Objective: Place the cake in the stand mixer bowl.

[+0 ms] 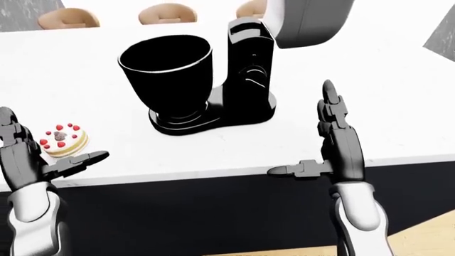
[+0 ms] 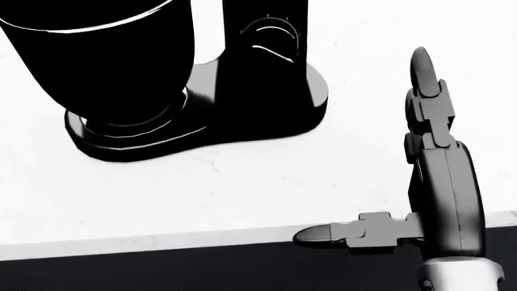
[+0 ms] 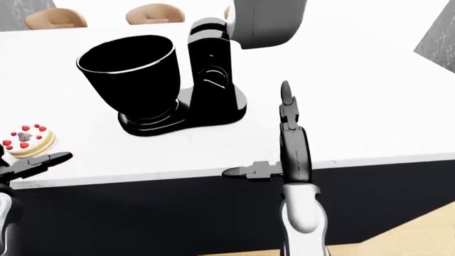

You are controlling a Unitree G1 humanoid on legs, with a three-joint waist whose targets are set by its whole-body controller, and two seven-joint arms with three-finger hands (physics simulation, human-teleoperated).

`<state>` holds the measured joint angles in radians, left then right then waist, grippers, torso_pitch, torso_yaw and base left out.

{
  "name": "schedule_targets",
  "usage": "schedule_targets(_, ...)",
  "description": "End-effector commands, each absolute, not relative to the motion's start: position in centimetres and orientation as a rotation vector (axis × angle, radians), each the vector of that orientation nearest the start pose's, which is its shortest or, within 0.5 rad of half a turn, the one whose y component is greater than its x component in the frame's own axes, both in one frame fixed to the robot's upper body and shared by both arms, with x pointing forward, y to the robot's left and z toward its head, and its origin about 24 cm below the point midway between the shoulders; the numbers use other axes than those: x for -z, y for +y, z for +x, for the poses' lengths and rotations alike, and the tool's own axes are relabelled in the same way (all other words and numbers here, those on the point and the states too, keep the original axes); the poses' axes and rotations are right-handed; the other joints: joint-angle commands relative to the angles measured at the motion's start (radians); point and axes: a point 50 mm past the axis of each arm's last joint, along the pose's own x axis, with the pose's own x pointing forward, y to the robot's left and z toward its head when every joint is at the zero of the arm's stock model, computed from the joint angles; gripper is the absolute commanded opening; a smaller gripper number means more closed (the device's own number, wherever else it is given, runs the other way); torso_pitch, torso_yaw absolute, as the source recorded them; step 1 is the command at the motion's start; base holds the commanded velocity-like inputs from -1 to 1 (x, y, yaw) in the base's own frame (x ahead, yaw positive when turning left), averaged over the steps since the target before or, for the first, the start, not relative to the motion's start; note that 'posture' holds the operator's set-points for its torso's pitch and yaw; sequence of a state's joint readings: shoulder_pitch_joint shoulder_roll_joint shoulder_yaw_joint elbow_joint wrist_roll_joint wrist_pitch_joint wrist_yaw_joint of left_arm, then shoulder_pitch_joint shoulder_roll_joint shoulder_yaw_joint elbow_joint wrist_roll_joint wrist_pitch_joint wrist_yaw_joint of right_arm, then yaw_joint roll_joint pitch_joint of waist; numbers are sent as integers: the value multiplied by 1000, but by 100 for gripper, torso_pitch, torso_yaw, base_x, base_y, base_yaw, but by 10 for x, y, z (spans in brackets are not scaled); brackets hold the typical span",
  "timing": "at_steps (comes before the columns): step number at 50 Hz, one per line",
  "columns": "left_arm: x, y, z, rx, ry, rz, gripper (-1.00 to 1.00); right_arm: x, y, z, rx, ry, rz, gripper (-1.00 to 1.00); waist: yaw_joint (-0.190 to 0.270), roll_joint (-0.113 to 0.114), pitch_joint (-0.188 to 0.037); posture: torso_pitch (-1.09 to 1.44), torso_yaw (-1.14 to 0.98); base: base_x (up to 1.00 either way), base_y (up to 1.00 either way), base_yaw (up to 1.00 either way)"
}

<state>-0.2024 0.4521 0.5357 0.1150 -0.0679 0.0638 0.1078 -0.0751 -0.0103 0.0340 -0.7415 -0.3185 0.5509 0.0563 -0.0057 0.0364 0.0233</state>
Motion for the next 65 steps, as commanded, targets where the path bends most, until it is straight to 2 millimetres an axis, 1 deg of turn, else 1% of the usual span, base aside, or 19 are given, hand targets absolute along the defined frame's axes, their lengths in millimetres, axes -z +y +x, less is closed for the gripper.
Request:
schedule_targets(1, -156, 352, 250, -655, -274, 291, 100, -186, -149, 224, 94, -344, -264, 100, 0, 7, -17, 0, 0, 0, 0, 0)
schedule_targets(10, -145, 355, 257, -654, -231, 307, 100, -187, -148, 225, 83, -352, -265, 100, 1, 8, -18, 0, 0, 0, 0, 0)
schedule_targets(21, -142, 354, 262, -628, -162, 304, 100, -186, -147, 225, 78, -357, -263, 100, 1, 13, -21, 0, 0, 0, 0, 0)
schedule_targets(24, -138, 354, 264, -626, -145, 316, 100, -187, -147, 225, 77, -357, -261, 100, 2, 13, -21, 0, 0, 0, 0, 0)
schedule_targets(36, -131, 354, 267, -620, -128, 331, 100, -187, -145, 224, 72, -364, -257, 100, 3, 18, -25, 0, 0, 0, 0, 0)
schedule_targets(37, -129, 353, 267, -616, -121, 331, 91, -188, -145, 223, 72, -367, -256, 100, 3, 19, -25, 0, 0, 0, 0, 0)
schedule_targets(42, -130, 352, 266, -613, -120, 332, 69, -188, -145, 223, 71, -367, -256, 100, 2, 21, -26, 0, 0, 0, 0, 0)
schedule_targets(44, -130, 352, 266, -613, -120, 331, 66, -188, -145, 223, 71, -368, -256, 100, 2, 21, -25, 0, 0, 0, 0, 0)
schedule_targets(45, -130, 352, 266, -612, -120, 331, 52, -188, -145, 223, 72, -368, -256, 100, 2, 21, -25, 0, 0, 0, 0, 0)
schedule_targets(46, -129, 351, 267, -610, -120, 331, 44, -188, -145, 223, 71, -368, -255, 100, 3, 21, -25, 0, 0, 0, 0, 0)
schedule_targets(48, -129, 351, 267, -610, -120, 330, 40, -188, -146, 223, 72, -368, -255, 100, 3, 21, -25, 0, 0, 0, 0, 0)
schedule_targets(51, -130, 351, 267, -609, -120, 330, 28, -189, -145, 223, 71, -370, -255, 100, 2, 22, -25, 0, 0, 0, 0, 0)
schedule_targets(55, -130, 351, 267, -607, -119, 329, 18, -189, -145, 223, 69, -373, -256, 100, 2, 22, -25, 0, 0, 0, 0, 0)
schedule_targets(58, -128, 350, 268, -605, -116, 329, 0, -189, -145, 223, 68, -375, -256, 100, 3, 23, -26, 0, 0, 0, 0, 0)
schedule_targets(60, -129, 350, 267, -605, -116, 330, -7, -189, -145, 223, 67, -376, -255, 100, 3, 24, -27, 0, 0, 0, 0, 0)
schedule_targets(65, -130, 350, 267, -604, -118, 327, -43, -188, -145, 224, 66, -374, -256, 100, 3, 25, -29, 0, 0, 0, 0, 0)
